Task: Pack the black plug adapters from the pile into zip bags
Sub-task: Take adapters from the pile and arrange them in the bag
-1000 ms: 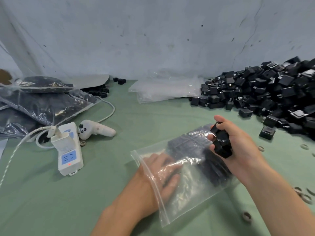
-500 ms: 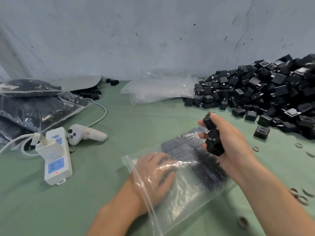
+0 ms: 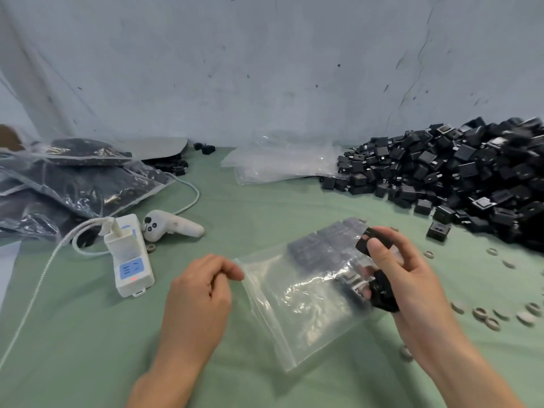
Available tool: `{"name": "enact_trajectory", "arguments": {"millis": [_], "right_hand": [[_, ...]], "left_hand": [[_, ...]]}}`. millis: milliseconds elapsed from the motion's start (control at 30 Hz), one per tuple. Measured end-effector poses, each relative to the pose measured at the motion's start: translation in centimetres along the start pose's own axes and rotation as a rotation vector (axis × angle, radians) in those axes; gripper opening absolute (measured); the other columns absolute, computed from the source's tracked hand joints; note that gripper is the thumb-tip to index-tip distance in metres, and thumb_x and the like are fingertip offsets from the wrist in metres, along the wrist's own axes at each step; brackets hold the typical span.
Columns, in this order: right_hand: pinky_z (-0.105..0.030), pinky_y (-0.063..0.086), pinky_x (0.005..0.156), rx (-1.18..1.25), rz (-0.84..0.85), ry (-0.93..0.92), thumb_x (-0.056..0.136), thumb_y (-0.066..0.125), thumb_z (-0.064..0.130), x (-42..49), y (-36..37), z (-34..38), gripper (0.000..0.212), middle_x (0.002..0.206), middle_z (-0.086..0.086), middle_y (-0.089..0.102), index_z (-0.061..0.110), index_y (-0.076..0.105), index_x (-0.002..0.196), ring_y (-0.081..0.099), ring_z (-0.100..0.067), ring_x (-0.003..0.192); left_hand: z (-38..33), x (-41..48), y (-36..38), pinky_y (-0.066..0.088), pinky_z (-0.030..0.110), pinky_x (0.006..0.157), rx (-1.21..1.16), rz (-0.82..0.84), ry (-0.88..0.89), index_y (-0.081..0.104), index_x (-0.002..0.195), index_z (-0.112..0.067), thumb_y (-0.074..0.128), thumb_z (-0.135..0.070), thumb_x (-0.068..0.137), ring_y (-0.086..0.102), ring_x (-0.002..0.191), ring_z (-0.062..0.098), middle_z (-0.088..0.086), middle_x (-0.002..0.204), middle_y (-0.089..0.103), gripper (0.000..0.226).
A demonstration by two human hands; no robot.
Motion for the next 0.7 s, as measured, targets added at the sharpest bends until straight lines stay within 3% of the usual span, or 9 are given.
{"name": "enact_trajectory", "arguments": {"millis": [100, 200, 300, 333, 400, 500, 633, 700], "right_hand": [[-0.025, 0.052, 0.052, -0.092, 0.040, -0.065, 0.071, 0.076, 0.044, -1.0, 0.9, 0.1, 0.043, 0.096, 0.003, 0.072, 0.034, 0.070, 0.112, 0.058, -0.012, 0.065], [-0.022, 0.049, 0.053, -0.239, 0.103, -0.118, 0.078, 0.076, 0.038, -2.0, 2.4, -0.5, 0.035, 0.092, 0.003, 0.072, 0.041, 0.069, 0.112, 0.058, -0.014, 0.063], [-0.028, 0.043, 0.053, -0.378, 0.185, -0.209, 0.082, 0.077, 0.031, -2.9, 4.0, -1.1, 0.034, 0.076, -0.012, 0.064, 0.046, 0.067, 0.111, 0.050, -0.021, 0.057], [-0.029, 0.043, 0.053, -0.413, 0.218, -0.241, 0.082, 0.078, 0.030, -3.2, 4.4, -1.3, 0.034, 0.075, -0.010, 0.065, 0.047, 0.067, 0.111, 0.051, -0.023, 0.059], [-0.017, 0.041, 0.054, -0.486, 0.265, -0.313, 0.083, 0.079, 0.028, -3.9, 4.7, -1.6, 0.034, 0.076, 0.003, 0.067, 0.047, 0.067, 0.108, 0.053, -0.013, 0.057], [-0.009, 0.041, 0.058, -0.609, 0.273, -0.436, 0.082, 0.080, 0.028, -4.7, 4.6, -1.8, 0.034, 0.090, 0.024, 0.066, 0.048, 0.066, 0.106, 0.056, -0.007, 0.061], [-0.014, 0.048, 0.069, -0.778, 0.290, -0.624, 0.084, 0.079, 0.031, -5.5, 4.0, -2.7, 0.038, 0.117, 0.025, 0.063, 0.048, 0.063, 0.114, 0.062, -0.009, 0.079], [-0.009, 0.045, 0.073, -0.830, 0.293, -0.673, 0.086, 0.070, 0.043, -5.6, 3.7, -3.1, 0.039, 0.120, 0.028, 0.060, 0.049, 0.058, 0.123, 0.061, -0.004, 0.083]], "left_hand": [[-1.5, -0.7, 0.2, 0.039, 0.012, 0.054, -0.173, -0.017, -0.027, 0.066, 0.078, -0.034, 0.044, -0.014, 0.083, 0.062, 0.074, 0.006, -0.022, 0.083, 0.067, 0.030], [-2.7, -1.5, 0.8, 0.047, 0.018, 0.059, -0.324, 0.098, -0.038, 0.065, 0.097, -0.043, 0.049, -0.032, 0.090, 0.064, 0.075, 0.010, -0.018, 0.091, 0.069, 0.021], [-3.5, -2.1, 1.1, 0.051, 0.022, 0.067, -0.454, 0.218, -0.065, 0.063, 0.107, -0.046, 0.049, -0.057, 0.089, 0.065, 0.077, 0.011, -0.012, 0.094, 0.070, 0.026], [-3.7, -2.3, 1.2, 0.051, 0.023, 0.068, -0.477, 0.256, -0.075, 0.063, 0.108, -0.046, 0.049, -0.060, 0.087, 0.066, 0.078, 0.011, -0.011, 0.093, 0.070, 0.029], [-3.9, -2.7, 1.2, 0.050, 0.019, 0.069, -0.500, 0.325, -0.092, 0.063, 0.108, -0.046, 0.054, -0.061, 0.085, 0.066, 0.079, 0.011, -0.012, 0.092, 0.070, 0.029], [-3.6, -3.0, 0.9, 0.052, 0.021, 0.076, -0.513, 0.384, -0.133, 0.064, 0.106, -0.046, 0.062, -0.051, 0.084, 0.066, 0.084, 0.014, -0.011, 0.097, 0.070, 0.022], [-3.5, -3.7, 0.5, 0.049, 0.018, 0.075, -0.523, 0.567, -0.145, 0.067, 0.110, -0.046, 0.060, -0.046, 0.086, 0.063, 0.082, 0.003, -0.009, 0.099, 0.071, 0.025], [-3.4, -3.8, 0.1, 0.048, 0.017, 0.072, -0.500, 0.600, -0.155, 0.067, 0.107, -0.047, 0.062, -0.049, 0.084, 0.062, 0.080, 0.003, -0.012, 0.097, 0.072, 0.024]]}}
Point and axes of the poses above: each hand's wrist, its own x-axis towards the middle knuckle, its own y-axis out of the palm, z = x × y, the point moved 1 cm from there along x, towards the middle knuckle
